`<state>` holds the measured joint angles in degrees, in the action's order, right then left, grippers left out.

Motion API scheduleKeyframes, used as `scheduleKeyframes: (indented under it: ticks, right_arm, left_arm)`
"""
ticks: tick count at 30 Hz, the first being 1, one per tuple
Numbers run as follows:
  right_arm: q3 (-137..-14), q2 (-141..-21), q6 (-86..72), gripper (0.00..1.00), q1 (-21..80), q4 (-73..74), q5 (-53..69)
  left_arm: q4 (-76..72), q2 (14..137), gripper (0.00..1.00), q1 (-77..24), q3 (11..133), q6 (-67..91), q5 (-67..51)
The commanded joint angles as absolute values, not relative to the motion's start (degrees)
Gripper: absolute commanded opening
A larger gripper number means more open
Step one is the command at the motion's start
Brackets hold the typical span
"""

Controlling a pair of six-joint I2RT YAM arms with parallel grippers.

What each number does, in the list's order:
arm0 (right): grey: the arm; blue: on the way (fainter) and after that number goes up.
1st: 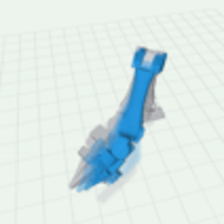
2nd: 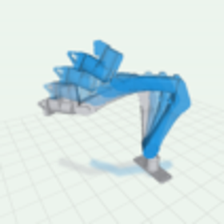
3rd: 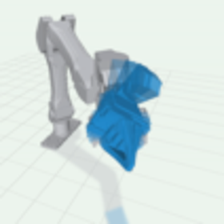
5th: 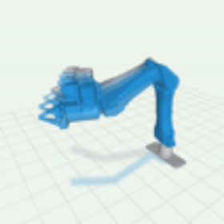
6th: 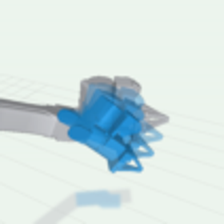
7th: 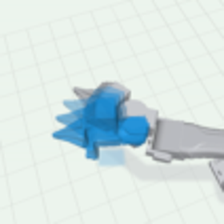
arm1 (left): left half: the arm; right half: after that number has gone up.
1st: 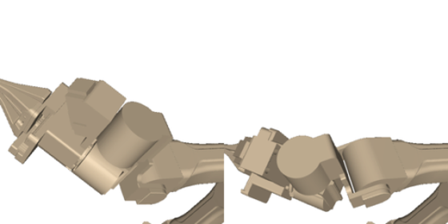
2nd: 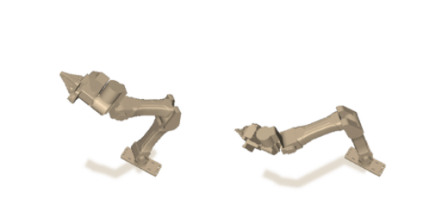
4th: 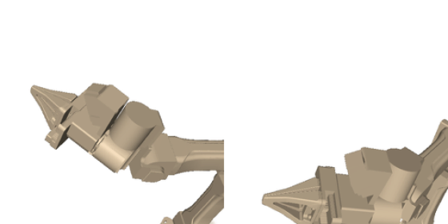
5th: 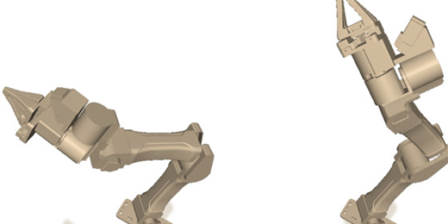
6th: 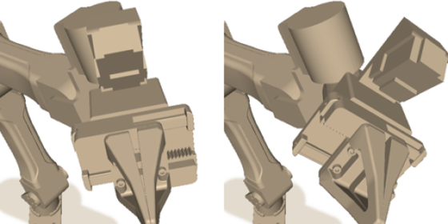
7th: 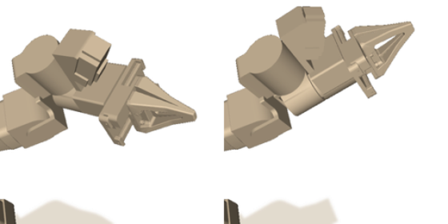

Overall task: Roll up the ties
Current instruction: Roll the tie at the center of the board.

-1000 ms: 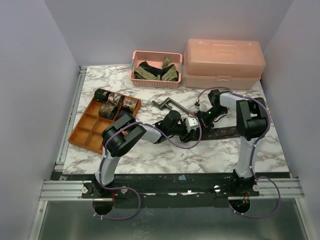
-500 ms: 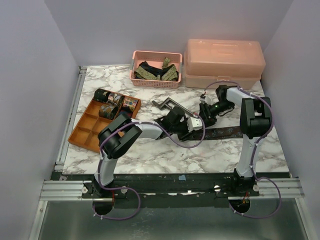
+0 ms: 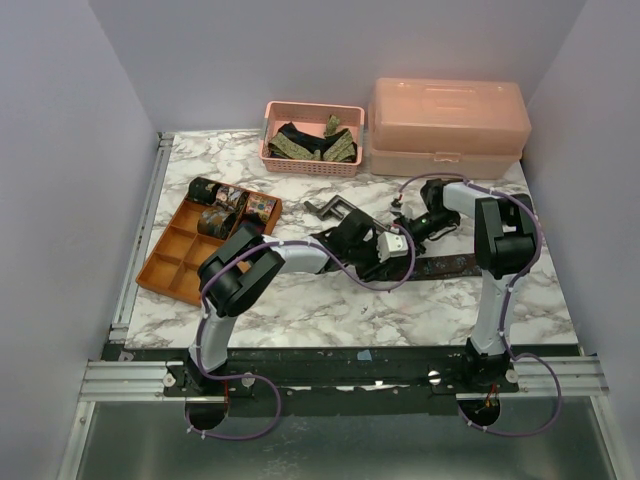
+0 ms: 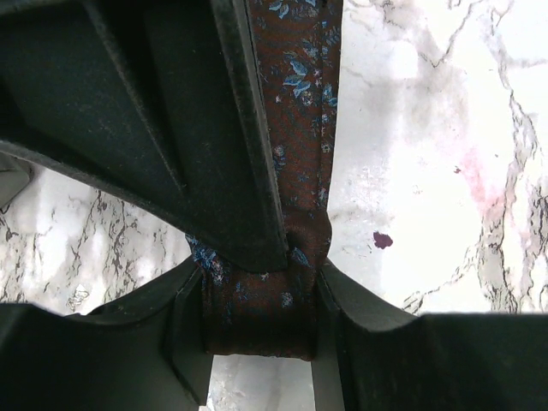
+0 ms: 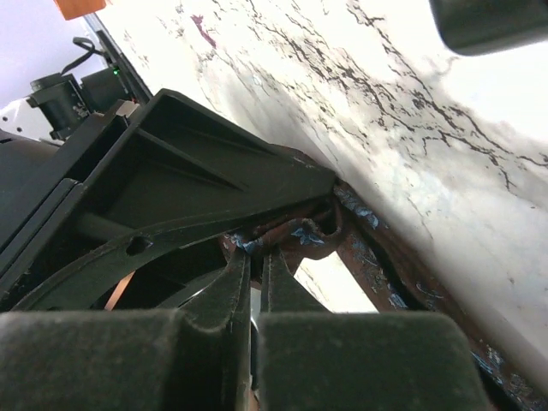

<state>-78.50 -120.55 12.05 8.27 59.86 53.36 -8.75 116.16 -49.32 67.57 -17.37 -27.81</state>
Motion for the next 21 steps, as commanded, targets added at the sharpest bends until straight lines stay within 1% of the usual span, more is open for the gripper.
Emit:
scheduleKeyframes:
  ticks: [1, 2, 3, 4, 5, 8, 9, 16, 21]
  right_arm:
    - [-76.8, -123.5, 13.7, 0.0, 8.5, 58.1, 46.2]
    - [-76.4, -123.4, 14.0, 0.0, 8.4, 57.7, 45.4]
    - [-75.8, -123.1, 14.0, 0.0, 8.3, 56.9, 43.6]
    - [-75.2, -122.9, 13.9, 0.0, 8.0, 55.9, 41.6]
    - [-74.6, -122.8, 13.8, 0.0, 7.8, 54.7, 39.7]
    - [-74.1, -123.5, 14.1, 0.0, 7.1, 52.4, 34.1]
    - [-74.1, -123.7, 14.1, 0.0, 7.0, 51.6, 32.9]
    - [-73.6, -123.3, 15.2, 0.0, 6.9, 48.7, 26.7]
    - [-71.9, -122.9, 15.6, 0.0, 7.0, 47.2, 23.9]
  left_arm:
    - [2.6, 121.4, 0.07, -49.5, 66.2, -18.2, -24.6]
    - [2.7, 121.4, 0.09, -49.5, 66.3, -18.0, -24.7]
    - [2.6, 121.4, 0.15, -49.4, 66.5, -17.6, -24.8]
    - [2.0, 121.0, 0.25, -49.3, 66.3, -17.1, -25.4]
    - [0.4, 120.2, 0.31, -48.9, 65.5, -16.4, -26.5]
    - [-7.2, 117.6, 0.5, -47.9, 62.3, -13.9, -29.5]
    - [-9.5, 117.0, 0.54, -47.7, 61.8, -12.9, -30.5]
    - [-25.1, 116.8, 0.61, -47.7, 61.8, -7.0, -37.0]
    - [-29.5, 119.7, 0.64, -48.4, 64.1, -5.4, -38.7]
